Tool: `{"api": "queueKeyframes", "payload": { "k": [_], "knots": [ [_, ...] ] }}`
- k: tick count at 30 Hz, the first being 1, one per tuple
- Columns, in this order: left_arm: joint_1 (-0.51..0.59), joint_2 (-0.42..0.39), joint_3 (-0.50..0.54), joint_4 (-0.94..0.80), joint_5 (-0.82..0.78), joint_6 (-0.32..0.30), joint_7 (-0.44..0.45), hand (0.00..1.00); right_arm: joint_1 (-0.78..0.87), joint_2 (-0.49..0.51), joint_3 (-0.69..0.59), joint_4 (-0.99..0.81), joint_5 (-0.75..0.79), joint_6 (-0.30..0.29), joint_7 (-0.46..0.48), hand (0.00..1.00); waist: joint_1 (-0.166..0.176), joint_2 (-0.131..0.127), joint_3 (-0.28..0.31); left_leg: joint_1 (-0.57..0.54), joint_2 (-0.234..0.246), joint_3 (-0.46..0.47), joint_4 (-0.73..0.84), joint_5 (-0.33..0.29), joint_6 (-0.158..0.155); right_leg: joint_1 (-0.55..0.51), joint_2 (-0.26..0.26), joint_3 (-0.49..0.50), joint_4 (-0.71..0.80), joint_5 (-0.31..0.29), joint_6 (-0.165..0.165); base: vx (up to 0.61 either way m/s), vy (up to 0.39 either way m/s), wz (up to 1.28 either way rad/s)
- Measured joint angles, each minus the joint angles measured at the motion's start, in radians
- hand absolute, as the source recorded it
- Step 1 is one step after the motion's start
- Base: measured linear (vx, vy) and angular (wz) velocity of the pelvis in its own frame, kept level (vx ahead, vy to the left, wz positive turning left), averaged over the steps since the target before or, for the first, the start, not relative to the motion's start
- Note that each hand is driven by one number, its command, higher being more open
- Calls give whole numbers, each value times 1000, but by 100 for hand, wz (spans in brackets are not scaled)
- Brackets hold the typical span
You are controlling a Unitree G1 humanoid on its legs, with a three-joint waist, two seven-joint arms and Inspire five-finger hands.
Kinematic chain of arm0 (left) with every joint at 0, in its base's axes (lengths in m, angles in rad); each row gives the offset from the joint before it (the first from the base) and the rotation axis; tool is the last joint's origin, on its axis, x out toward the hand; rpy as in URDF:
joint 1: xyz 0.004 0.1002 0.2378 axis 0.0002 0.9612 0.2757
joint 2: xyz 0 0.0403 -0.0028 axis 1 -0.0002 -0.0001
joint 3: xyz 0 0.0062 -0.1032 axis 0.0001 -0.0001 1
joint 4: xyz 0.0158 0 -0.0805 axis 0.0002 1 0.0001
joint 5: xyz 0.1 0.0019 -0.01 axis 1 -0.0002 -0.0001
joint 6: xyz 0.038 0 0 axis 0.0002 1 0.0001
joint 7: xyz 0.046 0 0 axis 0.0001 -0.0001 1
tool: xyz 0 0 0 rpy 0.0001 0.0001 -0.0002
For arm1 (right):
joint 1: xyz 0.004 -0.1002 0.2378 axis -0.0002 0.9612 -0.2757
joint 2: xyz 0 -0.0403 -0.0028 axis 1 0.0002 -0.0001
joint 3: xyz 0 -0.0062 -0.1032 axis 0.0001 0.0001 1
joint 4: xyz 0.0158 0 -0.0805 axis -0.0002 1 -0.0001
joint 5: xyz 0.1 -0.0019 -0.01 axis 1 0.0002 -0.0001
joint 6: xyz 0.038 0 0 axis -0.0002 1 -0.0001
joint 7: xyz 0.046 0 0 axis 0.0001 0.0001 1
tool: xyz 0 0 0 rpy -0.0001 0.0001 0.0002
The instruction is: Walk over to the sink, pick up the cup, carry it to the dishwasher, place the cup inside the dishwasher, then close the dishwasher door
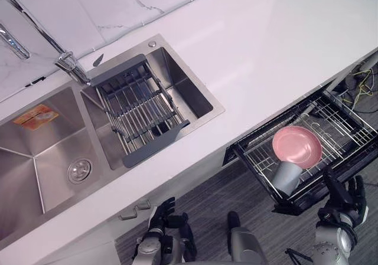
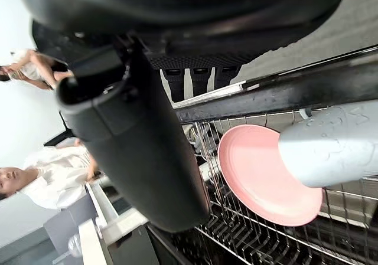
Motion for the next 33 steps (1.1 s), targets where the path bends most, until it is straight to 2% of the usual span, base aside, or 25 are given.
{"api": "queueKeyframes", "payload": {
  "k": [9, 18, 25, 33],
  "knots": [
    [26, 46, 1, -29, 20, 0, -14, 90, -124, -5, 84, 46, 72, -18, 3, 90, 4, 5, -2, -10, -9, -51, -44, 50, -8, -19, -13, -53, 29, -14, -8, -46, -32, 18],
    [47, 56, 1, -33, 28, 0, -17, 90, -299, -42, 115, 180, 75, -59, 10, 90, 21, 40, -4, -44, -17, -103, -48, 73, -9, -28, -26, -103, 36, -13, -9, -17, -13, 16],
    [57, 58, -1, -55, 29, 2, -17, 90, -458, -82, 116, 271, 76, -53, 6, 90, 31, 62, 6, -68, -35, -150, -78, 108, -2, -51, -46, -145, 54, -17, -16, -31, 0, 21],
    [60, 66, -7, -96, 52, 2, -17, 90, -500, -81, 174, 313, 113, -57, 7, 90, 31, 69, 10, -81, -41, -192, -83, 127, -9, -58, -55, -179, 76, -24, -23, -29, -5, 14]
  ]
}}
